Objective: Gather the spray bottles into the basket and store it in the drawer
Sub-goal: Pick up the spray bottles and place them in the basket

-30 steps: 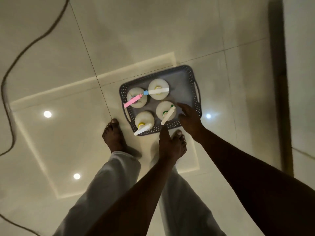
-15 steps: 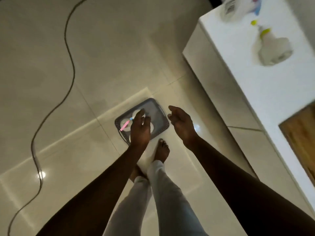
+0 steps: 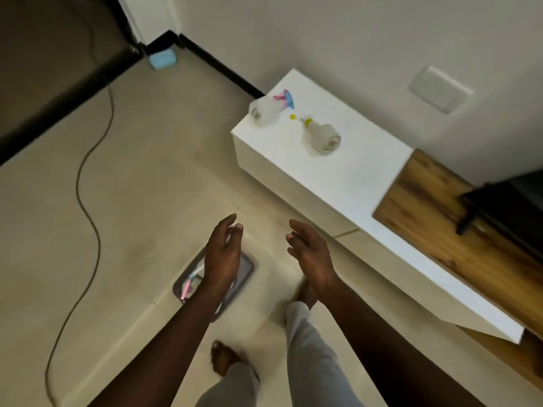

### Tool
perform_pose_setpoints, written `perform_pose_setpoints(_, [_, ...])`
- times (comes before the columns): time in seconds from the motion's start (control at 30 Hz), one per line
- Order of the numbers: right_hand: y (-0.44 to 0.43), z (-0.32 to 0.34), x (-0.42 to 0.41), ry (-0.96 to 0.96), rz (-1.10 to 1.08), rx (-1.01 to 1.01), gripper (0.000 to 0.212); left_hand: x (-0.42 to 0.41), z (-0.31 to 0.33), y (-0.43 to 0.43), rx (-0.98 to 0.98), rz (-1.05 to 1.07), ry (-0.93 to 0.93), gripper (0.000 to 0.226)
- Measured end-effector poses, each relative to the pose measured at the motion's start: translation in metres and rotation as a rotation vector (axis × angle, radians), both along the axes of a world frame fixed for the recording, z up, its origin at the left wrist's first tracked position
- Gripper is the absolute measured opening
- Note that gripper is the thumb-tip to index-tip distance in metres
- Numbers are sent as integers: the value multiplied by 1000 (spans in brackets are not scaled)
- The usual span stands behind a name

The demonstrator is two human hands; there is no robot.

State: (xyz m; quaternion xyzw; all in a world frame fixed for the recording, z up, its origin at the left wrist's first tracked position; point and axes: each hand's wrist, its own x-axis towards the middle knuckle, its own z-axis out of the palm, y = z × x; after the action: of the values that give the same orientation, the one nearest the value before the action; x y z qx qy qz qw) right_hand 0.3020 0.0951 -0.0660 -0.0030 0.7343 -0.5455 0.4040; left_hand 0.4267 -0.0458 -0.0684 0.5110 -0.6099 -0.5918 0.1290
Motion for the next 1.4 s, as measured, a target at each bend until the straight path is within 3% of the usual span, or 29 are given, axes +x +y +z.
perform_pose_setpoints(0.27, [42, 10, -137, -10, -89, -55, 38, -137, 10, 34, 98, 30, -6, 35])
perform_pose_setpoints(0.53, [30, -2, -257, 6, -60, -36, 40, -246, 7, 24, 152, 8, -14, 37])
perform_pose_setpoints(0.87, [-45, -58, -358, 108, 5, 29, 53, -348, -65, -38, 254, 17, -43, 43])
perform_pose_setpoints(1.17, [-111, -132, -411, 148, 117, 115, 64, -424, -136, -73, 530, 82, -30, 70])
perform_pose_setpoints(1.4, [-120, -159, -405, 175, 176, 133, 57, -437, -162, -73, 571, 49, -7, 61])
